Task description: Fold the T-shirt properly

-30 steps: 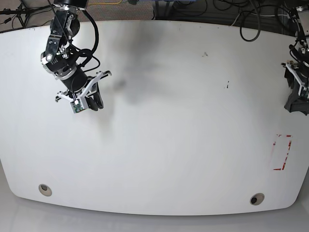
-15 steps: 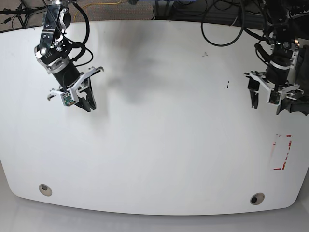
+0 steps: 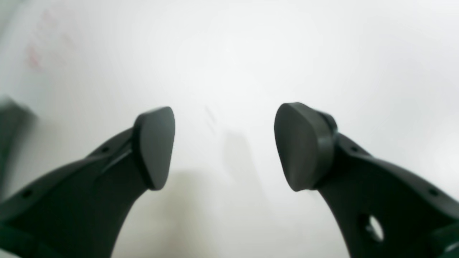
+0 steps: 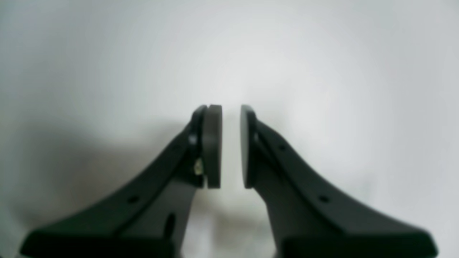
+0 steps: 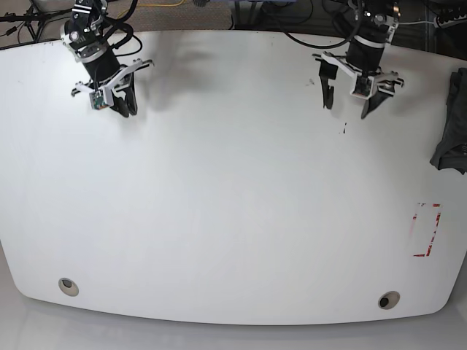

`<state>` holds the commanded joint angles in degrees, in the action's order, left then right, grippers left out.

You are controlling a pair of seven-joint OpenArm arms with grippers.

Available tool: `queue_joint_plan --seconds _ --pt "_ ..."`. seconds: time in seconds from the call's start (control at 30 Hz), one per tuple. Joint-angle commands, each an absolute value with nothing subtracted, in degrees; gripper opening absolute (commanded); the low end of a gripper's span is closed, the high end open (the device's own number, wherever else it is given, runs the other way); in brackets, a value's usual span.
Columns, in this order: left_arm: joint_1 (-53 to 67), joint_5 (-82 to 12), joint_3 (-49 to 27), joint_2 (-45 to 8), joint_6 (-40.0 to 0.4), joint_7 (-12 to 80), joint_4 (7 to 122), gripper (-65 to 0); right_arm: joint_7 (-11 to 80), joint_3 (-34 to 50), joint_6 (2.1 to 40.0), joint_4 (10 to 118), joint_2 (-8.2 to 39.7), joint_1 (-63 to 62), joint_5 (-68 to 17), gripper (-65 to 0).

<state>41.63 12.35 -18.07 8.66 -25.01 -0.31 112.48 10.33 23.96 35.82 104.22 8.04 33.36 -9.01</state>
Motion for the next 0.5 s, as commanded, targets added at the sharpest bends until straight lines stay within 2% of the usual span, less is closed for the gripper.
queue_joint_plan --seconds 0.2,0.5 --pt "52.79 11.74 -17.89 9.0 -25.01 -0.31 112.48 -22.2 8.31 26.33 35.82 104.04 5.76 41.01 -12.18 -56.3" --pt "65.63 2.68 -17.89 7.69 -25.01 -0.31 112.22 -22.2 5.49 26.42 35.91 104.48 2.68 53.14 -12.62 -56.3"
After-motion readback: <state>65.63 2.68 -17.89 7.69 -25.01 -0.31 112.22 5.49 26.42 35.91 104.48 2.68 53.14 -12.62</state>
